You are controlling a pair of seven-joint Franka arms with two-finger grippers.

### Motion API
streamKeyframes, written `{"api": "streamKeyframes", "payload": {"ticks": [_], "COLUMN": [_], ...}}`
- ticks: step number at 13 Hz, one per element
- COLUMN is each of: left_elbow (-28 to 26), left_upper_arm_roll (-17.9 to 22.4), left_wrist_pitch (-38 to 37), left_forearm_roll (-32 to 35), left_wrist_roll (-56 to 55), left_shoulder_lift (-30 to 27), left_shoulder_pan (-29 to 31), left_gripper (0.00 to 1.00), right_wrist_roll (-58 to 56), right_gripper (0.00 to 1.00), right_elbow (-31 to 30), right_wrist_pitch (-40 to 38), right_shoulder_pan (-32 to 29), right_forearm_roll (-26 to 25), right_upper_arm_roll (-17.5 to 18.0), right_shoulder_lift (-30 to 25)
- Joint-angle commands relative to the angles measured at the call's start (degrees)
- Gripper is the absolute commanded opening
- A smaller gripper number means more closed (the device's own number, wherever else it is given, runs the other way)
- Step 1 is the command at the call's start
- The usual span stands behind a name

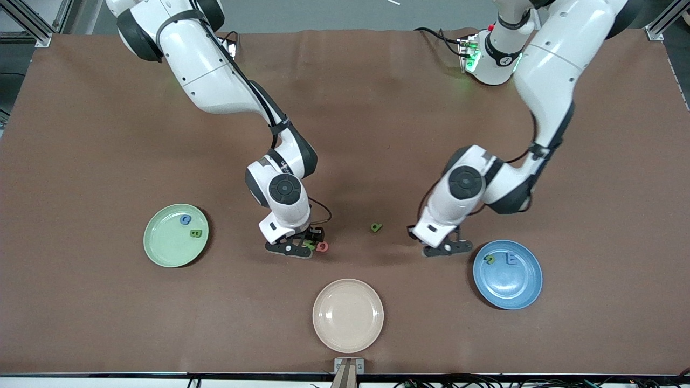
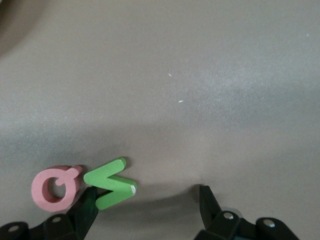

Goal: Sort upper and lower case letters into plates
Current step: 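Place the x in the blue plate while the right gripper grasps N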

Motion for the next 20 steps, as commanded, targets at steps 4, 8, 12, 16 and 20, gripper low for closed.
{"api": "streamKeyframes", "payload": {"ticks": [4, 8, 12, 16, 20], "left_elbow": [-0.5, -1.8, -2.1, -1.9, -1.5], "left_upper_arm_roll": [-0.2, -0.2, -0.1, -0.2, -0.9], "left_wrist_pitch": [-2.1, -2.3, -2.3, -2.3, -2.3], "left_forearm_roll": [1.1, 1.0, 1.0, 1.0, 0.7], "left_wrist_roll": [18.0, 26.0, 26.2, 25.5, 24.1], "left_shoulder_lift": [-1.9, -1.2, 0.2, 0.6, -0.3], "left_shoulder_pan": [10.4, 16.0, 17.2, 17.6, 16.6], "left_gripper": [0.02, 0.04, 0.17, 0.66, 0.82], "right_wrist_roll": [-2.3, -3.2, -3.9, -19.6, -39.6], "right_gripper": [0.65, 0.26, 0.0, 0.0, 0.0], "right_elbow": [1.5, 1.4, 1.3, -5.1, -12.1], "right_wrist_pitch": [3.4, 4.1, 3.9, -0.3, -8.0], "right_shoulder_pan": [1.2, 0.9, -0.5, -12.6, -37.1], "right_forearm_roll": [-2.1, -2.0, -1.6, -0.9, -0.9], "right_upper_arm_roll": [0.0, 0.0, 0.0, 4.5, 18.8], "right_shoulder_lift": [1.8, 2.2, 1.6, -6.0, -14.3]}}
